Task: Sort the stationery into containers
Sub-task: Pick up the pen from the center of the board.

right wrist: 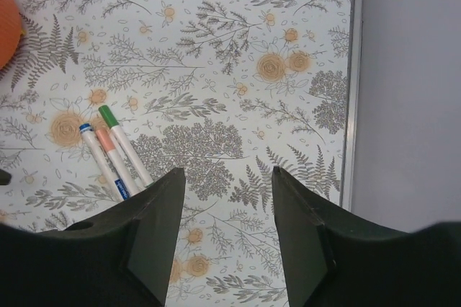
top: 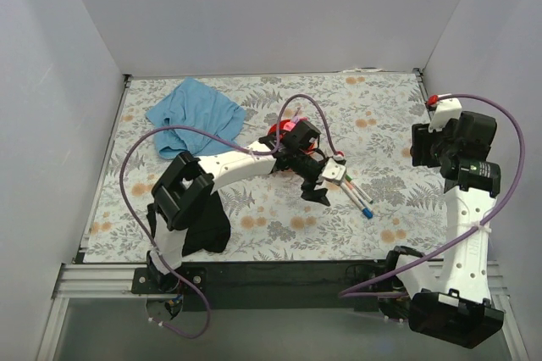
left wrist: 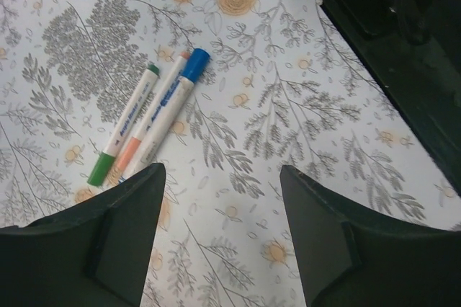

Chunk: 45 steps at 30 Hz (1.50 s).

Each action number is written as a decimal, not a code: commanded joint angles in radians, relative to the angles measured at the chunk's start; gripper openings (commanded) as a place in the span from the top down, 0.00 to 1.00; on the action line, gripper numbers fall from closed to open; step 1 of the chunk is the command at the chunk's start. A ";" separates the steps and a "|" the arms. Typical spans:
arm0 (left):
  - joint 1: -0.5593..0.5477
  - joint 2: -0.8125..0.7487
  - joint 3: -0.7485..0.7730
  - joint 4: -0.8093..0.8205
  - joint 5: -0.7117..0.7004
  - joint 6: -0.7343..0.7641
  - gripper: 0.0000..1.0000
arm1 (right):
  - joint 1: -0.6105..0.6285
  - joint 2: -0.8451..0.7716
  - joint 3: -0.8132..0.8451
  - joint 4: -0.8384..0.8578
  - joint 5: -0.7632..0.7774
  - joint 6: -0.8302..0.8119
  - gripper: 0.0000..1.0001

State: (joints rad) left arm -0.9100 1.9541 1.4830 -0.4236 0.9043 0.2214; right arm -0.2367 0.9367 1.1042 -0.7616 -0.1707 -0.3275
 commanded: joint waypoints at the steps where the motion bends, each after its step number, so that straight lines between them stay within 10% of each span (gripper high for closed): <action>1: -0.032 0.078 0.081 0.198 0.050 -0.026 0.39 | -0.035 0.014 0.034 -0.042 -0.047 0.067 0.40; 12: -0.082 0.319 0.269 0.332 0.077 -0.116 0.67 | -0.079 0.030 0.045 -0.053 -0.066 0.028 0.40; 30: -0.101 0.433 0.304 0.326 0.062 -0.117 0.67 | -0.116 0.045 0.039 -0.087 -0.111 0.011 0.41; 45: -0.109 0.393 0.298 0.019 -0.087 0.081 0.74 | -0.135 0.131 0.028 -0.082 -0.161 -0.007 0.43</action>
State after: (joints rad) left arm -1.0061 2.4012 1.7760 -0.2337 0.9295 0.2096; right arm -0.3634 1.0519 1.1110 -0.8440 -0.2924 -0.3256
